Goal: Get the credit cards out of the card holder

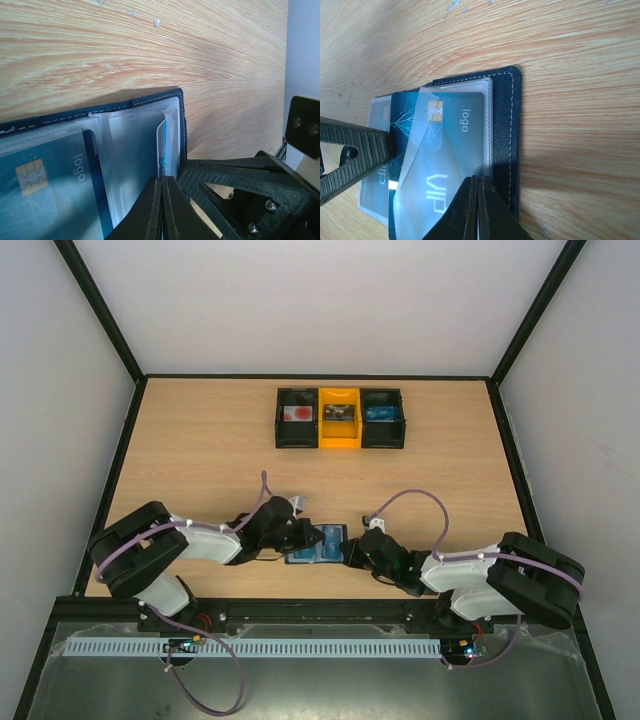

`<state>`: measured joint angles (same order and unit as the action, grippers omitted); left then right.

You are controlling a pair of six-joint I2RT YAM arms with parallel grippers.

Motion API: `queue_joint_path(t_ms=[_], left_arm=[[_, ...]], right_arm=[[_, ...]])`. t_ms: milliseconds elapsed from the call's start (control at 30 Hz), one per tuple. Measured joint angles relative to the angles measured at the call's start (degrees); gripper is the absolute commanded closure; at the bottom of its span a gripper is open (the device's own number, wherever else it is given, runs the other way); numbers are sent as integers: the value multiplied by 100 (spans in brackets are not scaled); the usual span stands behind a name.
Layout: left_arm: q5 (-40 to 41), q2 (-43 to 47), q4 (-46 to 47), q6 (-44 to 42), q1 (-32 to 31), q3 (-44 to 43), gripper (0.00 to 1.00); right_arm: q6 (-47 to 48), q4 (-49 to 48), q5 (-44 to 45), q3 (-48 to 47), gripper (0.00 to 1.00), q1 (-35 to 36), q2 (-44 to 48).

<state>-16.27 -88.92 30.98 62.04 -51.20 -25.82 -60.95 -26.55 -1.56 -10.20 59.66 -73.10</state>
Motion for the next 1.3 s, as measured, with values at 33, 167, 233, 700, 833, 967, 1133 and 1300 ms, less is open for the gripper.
queue_joint_path(t_ms=[33,167,233,700,833,967,1133,1300], left_arm=[[0,20,-2,0,7,9,97],[28,168,-96,-9,13,52,97],[48,284,-181,-11,28,68,97],[153,345,-192,20,50,264,72],[190,197,-181,0,50,214,73],[223,15,-140,-20,50,83,74],[214,-295,4,-35,61,-76,78],[219,-382,98,-7,76,-90,93]], right_arm=[[-4,-20,4,0,96,0,-11],[-20,-72,9,22,96,0,-20],[-26,-83,11,31,96,0,-20],[-101,-129,17,55,96,0,-20],[-105,-168,20,70,96,0,-28],[-105,-227,22,83,96,0,-52],[-105,-275,22,96,96,0,-70],[-103,-291,24,105,96,0,-70]])
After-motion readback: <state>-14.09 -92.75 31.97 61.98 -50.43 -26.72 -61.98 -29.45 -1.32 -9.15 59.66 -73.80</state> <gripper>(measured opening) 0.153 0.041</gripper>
